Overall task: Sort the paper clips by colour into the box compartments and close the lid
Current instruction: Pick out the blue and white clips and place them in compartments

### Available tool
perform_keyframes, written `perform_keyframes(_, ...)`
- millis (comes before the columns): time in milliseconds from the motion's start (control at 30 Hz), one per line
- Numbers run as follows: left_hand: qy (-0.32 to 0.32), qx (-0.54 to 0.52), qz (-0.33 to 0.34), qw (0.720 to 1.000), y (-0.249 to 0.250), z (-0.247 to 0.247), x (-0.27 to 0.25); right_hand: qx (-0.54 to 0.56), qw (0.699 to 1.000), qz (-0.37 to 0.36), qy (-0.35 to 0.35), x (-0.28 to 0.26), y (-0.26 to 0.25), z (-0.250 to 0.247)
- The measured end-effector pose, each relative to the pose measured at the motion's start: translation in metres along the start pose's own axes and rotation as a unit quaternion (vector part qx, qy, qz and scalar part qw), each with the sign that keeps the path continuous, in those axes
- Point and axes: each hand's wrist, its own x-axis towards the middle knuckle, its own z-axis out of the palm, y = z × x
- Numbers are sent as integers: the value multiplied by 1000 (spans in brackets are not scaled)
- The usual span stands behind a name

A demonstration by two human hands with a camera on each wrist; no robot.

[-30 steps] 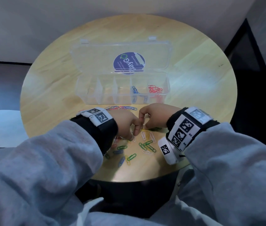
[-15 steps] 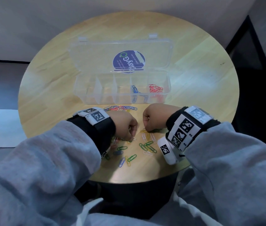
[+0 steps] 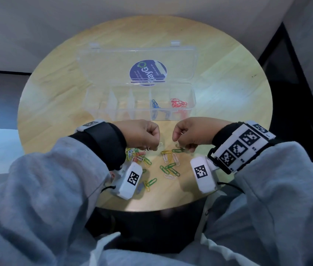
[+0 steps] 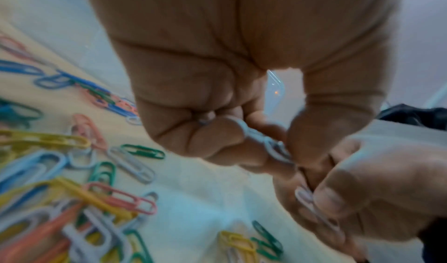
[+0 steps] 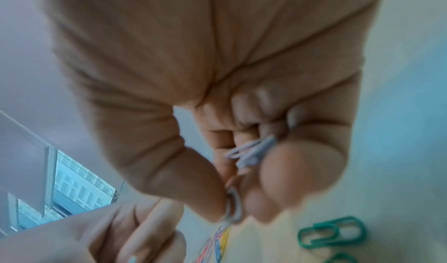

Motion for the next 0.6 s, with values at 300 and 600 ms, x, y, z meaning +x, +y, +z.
perform_keyframes(300, 30, -101, -91, 990, 4, 2, 0, 13, 997, 68, -46, 1, -1, 9)
perform_keyframes(600, 2, 186, -22, 982, 11, 12, -1, -252, 967, 36, 28, -1, 2, 20)
